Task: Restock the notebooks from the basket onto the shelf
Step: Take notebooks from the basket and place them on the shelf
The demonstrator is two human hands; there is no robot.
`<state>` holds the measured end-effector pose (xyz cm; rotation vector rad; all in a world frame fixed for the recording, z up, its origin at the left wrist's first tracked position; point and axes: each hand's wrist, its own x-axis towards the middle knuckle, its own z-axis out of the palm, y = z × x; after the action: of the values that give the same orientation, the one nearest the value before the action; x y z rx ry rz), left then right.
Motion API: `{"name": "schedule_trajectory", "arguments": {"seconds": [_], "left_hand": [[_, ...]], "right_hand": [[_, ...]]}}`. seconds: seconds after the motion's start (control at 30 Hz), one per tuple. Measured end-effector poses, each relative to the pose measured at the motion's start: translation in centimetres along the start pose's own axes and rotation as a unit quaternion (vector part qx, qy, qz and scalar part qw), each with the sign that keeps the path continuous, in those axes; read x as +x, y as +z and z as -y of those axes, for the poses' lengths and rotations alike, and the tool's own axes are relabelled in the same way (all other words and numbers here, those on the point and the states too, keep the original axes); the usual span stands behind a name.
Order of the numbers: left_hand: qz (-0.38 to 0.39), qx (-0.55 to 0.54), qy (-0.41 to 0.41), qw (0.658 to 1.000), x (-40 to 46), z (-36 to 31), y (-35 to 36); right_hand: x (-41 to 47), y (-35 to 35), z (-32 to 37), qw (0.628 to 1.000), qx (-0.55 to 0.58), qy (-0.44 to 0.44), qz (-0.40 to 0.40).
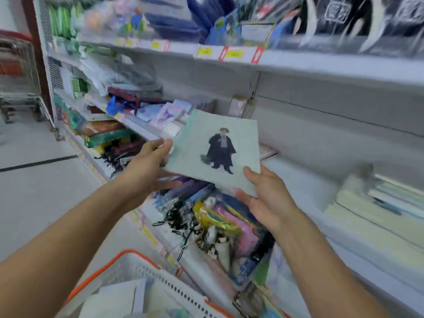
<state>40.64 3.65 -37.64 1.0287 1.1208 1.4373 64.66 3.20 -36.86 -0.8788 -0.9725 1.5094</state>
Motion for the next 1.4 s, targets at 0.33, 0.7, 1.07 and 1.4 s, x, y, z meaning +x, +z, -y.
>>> {"name": "schedule_trajectory", "arguments": {"seconds": [0.33,0.7,1.07,1.4], "left_hand": [[0.032,0.042,-0.073,0.996,0.4,1.8,2.8],[0.015,0.082,-0.067,0.994,0.9,4.0,-0.2],[0.010,0.069,-0.092,0.993,0.8,6.2,-1.8],[-0.002,0.093,-0.103,0.990,1.3,5.7,-3.0]], "right_hand": [[14.0,-4.4,3.4,0.983,0.082,0.084,-0.142],[19.0,-5.9,1.1,0.715,-0.688,0.025,-0.122],[20.7,-6.2,0.2,0.574,-0.816,-0.019,-0.061],[21.9,-1.8,-0.2,0.415,-0.903,-0.051,-0.097]]}}
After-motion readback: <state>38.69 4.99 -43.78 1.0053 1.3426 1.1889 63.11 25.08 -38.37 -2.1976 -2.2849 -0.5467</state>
